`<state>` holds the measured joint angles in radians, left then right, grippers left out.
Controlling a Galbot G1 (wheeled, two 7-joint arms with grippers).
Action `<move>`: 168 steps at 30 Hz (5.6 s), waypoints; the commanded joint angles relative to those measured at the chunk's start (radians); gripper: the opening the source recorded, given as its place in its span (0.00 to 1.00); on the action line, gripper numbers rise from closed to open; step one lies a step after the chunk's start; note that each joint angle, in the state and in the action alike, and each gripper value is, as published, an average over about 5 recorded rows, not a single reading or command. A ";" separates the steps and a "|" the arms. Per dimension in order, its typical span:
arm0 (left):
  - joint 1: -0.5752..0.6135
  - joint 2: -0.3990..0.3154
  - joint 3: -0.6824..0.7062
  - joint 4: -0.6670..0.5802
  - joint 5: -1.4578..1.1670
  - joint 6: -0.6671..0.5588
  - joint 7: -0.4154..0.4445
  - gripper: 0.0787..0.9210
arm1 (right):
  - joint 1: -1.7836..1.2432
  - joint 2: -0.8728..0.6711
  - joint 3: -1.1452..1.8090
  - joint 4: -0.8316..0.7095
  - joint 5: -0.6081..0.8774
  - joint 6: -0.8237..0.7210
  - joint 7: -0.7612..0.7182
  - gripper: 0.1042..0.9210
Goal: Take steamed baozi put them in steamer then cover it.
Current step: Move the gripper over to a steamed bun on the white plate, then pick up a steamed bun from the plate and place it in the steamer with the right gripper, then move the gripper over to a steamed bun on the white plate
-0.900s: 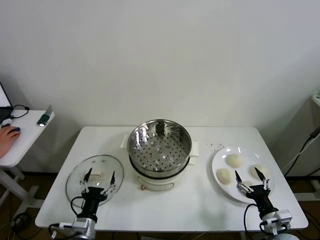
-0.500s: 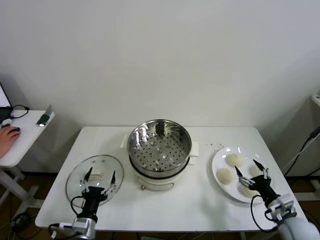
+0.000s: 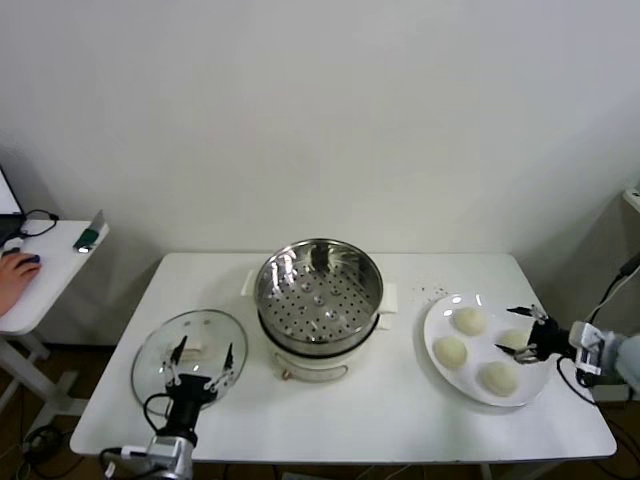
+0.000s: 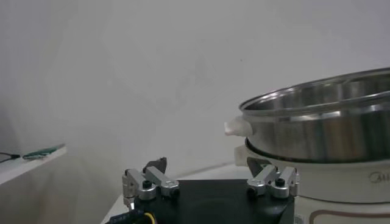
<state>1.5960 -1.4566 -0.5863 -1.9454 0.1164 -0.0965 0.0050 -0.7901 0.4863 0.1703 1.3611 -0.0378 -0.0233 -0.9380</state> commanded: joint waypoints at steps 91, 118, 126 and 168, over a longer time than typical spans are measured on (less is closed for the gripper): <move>0.049 0.019 -0.065 -0.005 -0.011 0.020 -0.037 0.88 | 1.492 0.705 -1.386 -0.410 0.061 0.533 -0.416 0.71; 0.057 0.058 -0.071 -0.008 -0.029 0.033 -0.039 0.88 | 1.097 1.022 -1.119 -0.536 -0.687 0.844 -0.222 0.71; 0.055 0.063 -0.067 -0.004 -0.029 0.035 -0.040 0.88 | 1.047 1.044 -1.108 -0.589 -0.714 0.848 -0.204 0.72; 0.075 0.059 -0.046 -0.038 -0.012 0.037 -0.051 0.88 | 1.613 0.225 -1.804 -0.001 0.643 -0.310 -0.066 0.88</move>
<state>1.6712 -1.3974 -0.6330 -1.9804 0.1023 -0.0585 -0.0456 0.7207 0.9272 -1.4383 1.2176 0.2843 0.0250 -1.0461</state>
